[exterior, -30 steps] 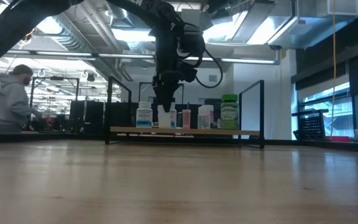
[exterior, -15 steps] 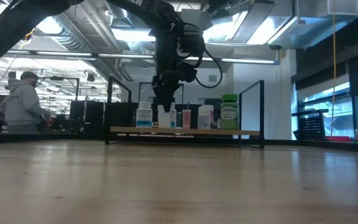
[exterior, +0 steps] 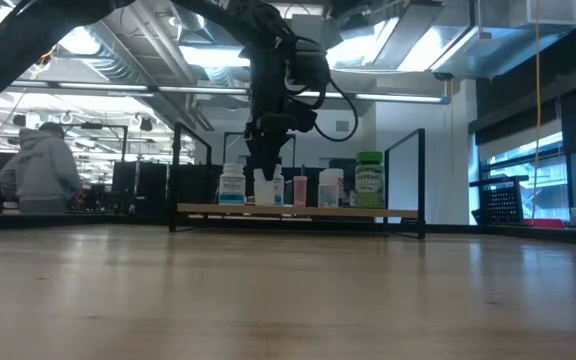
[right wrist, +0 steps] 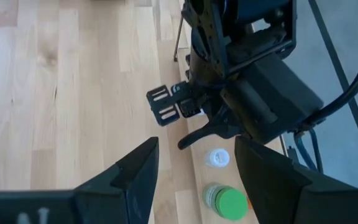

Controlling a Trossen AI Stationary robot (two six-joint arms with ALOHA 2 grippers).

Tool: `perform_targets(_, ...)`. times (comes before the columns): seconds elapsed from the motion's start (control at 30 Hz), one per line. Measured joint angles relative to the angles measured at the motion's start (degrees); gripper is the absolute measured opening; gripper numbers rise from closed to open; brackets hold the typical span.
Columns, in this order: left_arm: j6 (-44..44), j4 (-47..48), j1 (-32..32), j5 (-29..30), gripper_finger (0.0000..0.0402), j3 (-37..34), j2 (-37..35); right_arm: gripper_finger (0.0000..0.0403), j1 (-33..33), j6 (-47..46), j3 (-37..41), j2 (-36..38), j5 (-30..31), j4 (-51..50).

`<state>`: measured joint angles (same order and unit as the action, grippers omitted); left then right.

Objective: Pick and place medicine bottles onto shelf by color
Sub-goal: Put the transparent pill bottle on the shelf

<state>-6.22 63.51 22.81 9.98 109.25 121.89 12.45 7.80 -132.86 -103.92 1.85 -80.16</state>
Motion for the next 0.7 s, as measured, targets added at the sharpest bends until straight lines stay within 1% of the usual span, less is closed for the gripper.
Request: perform_targets(0.7, -0.51, -0.85, 0.00, 0.17, 0.0159, 0.00, 0.00, 0.0213, 0.00, 0.17, 0.00, -0.02, 0.02, 3.30)
